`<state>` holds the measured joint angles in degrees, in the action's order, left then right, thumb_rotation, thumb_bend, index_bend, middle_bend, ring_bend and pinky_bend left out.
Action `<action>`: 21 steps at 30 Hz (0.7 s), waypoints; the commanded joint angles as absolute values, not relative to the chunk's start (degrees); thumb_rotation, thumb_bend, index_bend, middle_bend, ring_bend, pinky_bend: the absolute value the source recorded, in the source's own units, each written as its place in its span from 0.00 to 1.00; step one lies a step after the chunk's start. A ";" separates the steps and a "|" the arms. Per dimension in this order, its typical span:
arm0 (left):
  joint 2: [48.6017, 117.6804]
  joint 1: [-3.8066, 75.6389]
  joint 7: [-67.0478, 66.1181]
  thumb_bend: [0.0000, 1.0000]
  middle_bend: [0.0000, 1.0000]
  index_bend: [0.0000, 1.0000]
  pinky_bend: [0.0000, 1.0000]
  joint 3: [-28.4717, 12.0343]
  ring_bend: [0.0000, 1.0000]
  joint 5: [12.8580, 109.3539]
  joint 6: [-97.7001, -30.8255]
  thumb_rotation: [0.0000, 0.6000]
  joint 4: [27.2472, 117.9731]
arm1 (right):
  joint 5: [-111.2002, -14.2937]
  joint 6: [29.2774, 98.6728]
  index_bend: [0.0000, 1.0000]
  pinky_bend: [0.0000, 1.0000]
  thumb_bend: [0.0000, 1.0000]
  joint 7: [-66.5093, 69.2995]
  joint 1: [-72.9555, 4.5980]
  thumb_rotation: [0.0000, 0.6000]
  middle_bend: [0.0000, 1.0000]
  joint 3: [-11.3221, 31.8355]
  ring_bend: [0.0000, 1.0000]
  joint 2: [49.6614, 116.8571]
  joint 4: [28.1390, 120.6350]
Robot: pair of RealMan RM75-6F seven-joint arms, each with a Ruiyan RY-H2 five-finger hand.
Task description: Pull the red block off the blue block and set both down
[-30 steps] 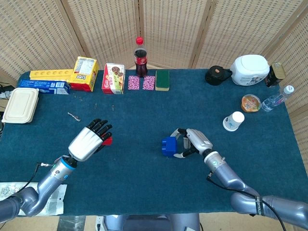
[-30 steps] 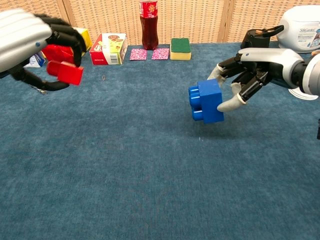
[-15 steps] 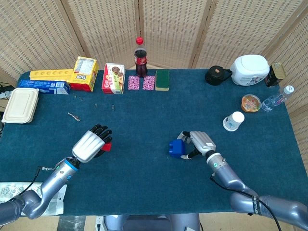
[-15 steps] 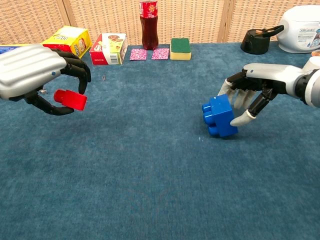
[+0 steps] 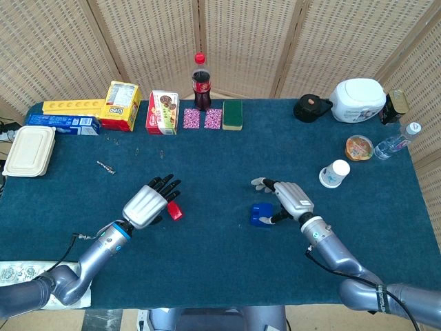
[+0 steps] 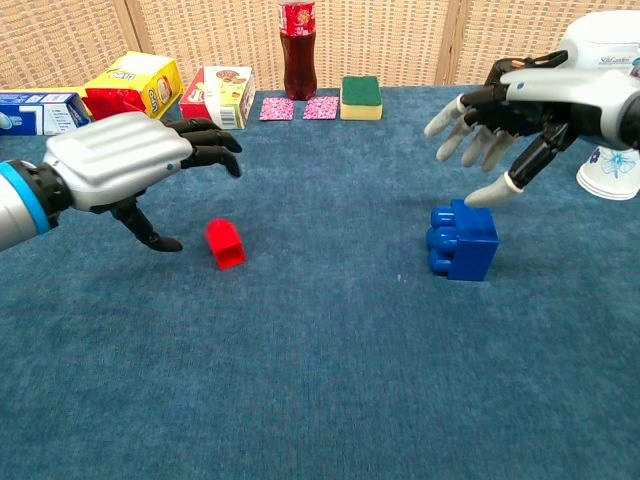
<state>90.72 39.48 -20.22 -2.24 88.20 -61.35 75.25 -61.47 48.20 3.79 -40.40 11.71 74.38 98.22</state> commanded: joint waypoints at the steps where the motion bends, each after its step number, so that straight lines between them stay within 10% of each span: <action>1: 91.53 41.08 -24.80 0.10 0.09 0.11 0.22 -4.66 0.04 83.00 -56.88 1.00 78.14 | -62.26 49.03 0.19 0.29 0.21 4.22 -39.88 1.00 0.28 12.05 0.31 73.54 99.28; 21: 71.04 28.00 -12.86 0.12 0.13 0.11 0.22 -2.98 0.07 83.75 -73.53 1.00 93.15 | -69.93 67.67 0.36 0.37 0.26 -2.21 -33.03 1.00 0.39 11.60 0.42 77.09 93.30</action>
